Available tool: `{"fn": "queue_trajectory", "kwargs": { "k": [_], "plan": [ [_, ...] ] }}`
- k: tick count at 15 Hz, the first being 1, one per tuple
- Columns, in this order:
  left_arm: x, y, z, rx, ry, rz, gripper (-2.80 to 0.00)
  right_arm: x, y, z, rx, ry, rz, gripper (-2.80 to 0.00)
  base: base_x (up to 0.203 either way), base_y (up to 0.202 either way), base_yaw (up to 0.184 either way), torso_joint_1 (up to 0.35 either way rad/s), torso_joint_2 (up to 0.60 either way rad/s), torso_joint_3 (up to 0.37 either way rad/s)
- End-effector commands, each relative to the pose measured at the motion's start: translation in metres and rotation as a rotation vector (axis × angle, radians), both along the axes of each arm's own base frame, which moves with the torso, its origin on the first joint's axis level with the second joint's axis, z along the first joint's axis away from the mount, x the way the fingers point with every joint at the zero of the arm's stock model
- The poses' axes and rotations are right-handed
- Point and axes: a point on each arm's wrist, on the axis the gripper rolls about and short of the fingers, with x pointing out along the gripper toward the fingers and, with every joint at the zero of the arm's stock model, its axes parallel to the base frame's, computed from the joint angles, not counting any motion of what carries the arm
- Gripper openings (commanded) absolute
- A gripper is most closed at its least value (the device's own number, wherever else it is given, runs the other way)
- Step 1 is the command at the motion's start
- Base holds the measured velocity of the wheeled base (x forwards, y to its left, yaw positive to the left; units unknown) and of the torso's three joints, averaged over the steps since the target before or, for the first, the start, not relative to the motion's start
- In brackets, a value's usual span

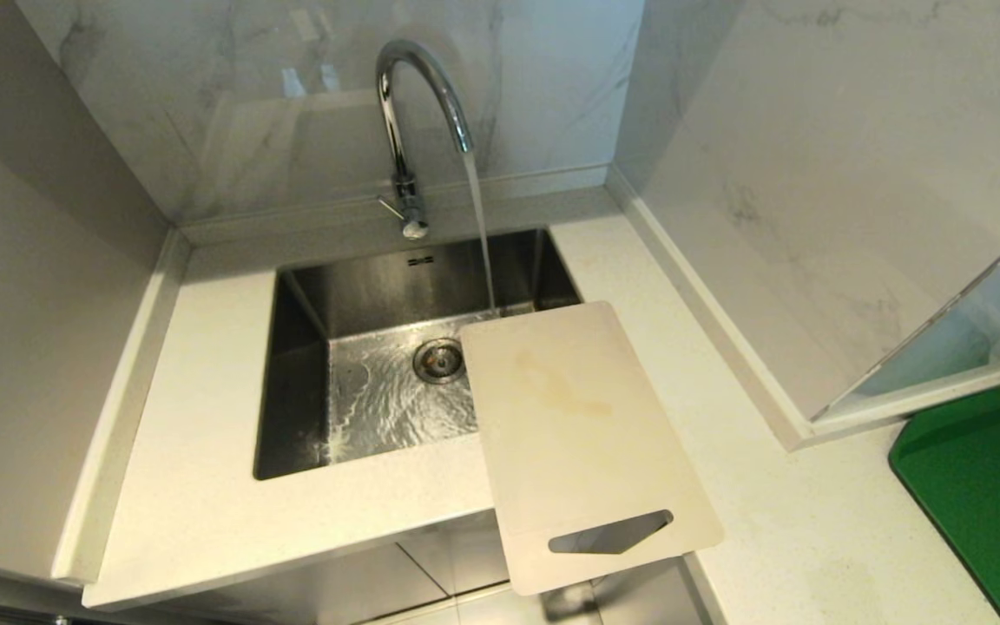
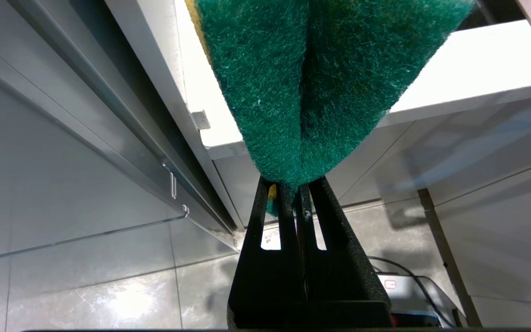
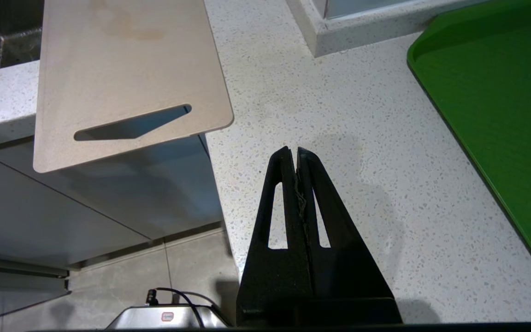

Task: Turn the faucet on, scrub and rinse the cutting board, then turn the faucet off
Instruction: Pick up the cutting board

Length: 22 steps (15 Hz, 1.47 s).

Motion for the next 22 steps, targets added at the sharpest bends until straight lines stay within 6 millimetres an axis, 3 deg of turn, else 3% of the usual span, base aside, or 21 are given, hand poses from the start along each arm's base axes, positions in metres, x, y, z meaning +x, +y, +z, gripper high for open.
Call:
{"fn": "queue_trajectory", "kwargs": {
  "k": [1,8,11,14,16,19,22],
  "plan": [
    [0.000,0.000,0.000,0.000,0.002,0.001,-2.80,0.000,0.000,0.000,0.005,0.001,-0.002,-2.80,0.000,0.000,0.000,0.000,0.00,0.000],
    [0.000,0.000,0.000,0.000,0.003,0.001,-2.80,0.000,0.000,0.001,0.006,-0.005,-0.010,-2.80,0.000,0.000,0.000,0.000,0.00,0.000],
    [0.000,0.000,0.000,0.000,0.003,0.001,-2.80,-0.008,0.000,0.024,0.012,0.054,-0.009,-2.80,0.000,0.000,0.000,0.000,0.00,0.000],
    [0.000,0.000,0.000,0.000,0.002,0.001,-2.80,-0.001,0.000,0.073,0.143,0.126,-0.012,-2.80,0.000,0.000,0.000,0.000,0.00,0.000],
    [0.000,0.000,0.000,0.000,0.003,0.001,-2.80,0.035,0.000,0.123,0.299,0.231,-0.052,-2.80,0.000,0.000,0.000,0.000,0.00,0.000],
    [0.000,0.000,0.000,0.000,0.003,0.001,-2.80,0.113,0.001,0.181,0.550,0.416,-0.132,-2.80,0.000,0.000,0.000,0.000,0.00,0.000],
    [0.000,0.000,0.000,0.000,0.003,0.001,-2.80,0.178,0.013,0.198,0.832,0.608,-0.195,-2.80,0.000,0.000,0.000,0.000,0.00,0.000]
  ]
}}
